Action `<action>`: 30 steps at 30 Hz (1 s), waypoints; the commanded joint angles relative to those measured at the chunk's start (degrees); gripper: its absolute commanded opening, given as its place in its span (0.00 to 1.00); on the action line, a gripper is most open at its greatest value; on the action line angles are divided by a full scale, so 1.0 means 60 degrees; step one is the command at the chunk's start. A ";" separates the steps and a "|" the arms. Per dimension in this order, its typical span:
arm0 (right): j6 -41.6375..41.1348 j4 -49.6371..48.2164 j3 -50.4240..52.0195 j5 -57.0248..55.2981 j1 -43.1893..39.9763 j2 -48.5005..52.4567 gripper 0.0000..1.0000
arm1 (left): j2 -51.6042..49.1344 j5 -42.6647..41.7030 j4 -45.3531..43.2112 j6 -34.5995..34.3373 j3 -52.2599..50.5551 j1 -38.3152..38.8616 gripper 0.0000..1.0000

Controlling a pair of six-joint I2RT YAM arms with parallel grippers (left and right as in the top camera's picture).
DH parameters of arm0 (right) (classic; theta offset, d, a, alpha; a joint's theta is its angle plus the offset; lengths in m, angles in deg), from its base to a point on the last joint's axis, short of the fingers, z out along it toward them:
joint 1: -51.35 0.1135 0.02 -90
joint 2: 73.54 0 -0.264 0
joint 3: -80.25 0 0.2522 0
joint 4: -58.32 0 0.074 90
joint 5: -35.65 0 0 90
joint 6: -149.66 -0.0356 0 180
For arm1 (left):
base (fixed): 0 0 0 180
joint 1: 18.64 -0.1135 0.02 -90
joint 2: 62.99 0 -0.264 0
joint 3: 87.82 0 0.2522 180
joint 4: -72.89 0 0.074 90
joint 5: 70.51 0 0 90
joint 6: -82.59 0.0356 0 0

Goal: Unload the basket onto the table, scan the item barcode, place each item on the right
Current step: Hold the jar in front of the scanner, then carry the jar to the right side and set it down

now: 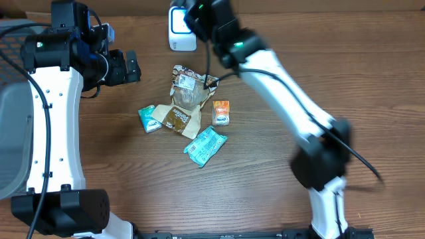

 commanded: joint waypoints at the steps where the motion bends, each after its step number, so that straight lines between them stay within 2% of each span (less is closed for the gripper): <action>1: -0.3869 0.1712 -0.0255 -0.0073 -0.0335 -0.2222 0.08 | 0.0098 -0.0102 -0.0036 0.0080 0.0193 0.0036 0.99; 6: -0.5701 0.5690 -0.0255 0.0280 -0.1235 -0.3654 0.08 | 0.0098 -0.0102 -0.0040 0.0080 0.0193 0.0036 0.99; 10: -0.6390 0.8014 -0.0248 0.0834 -0.2211 -0.3832 0.08 | 0.0098 -0.0102 -0.0040 0.0080 0.0193 0.0036 0.99; 15: -0.6965 0.9570 0.0310 0.1333 -0.3530 -0.3351 0.08 | 0.0098 -0.0102 -0.0040 0.0080 0.0193 0.0036 1.00; 20: -0.6856 0.8848 0.2131 0.2153 -0.4459 -0.3034 0.08 | 0.0098 -0.0102 -0.0040 0.0080 0.0193 0.0036 1.00; 30: -0.6859 0.6502 0.5231 0.2747 -0.5031 -0.2991 0.08 | 0.0098 -0.0102 -0.0036 0.0080 0.0193 0.0036 0.99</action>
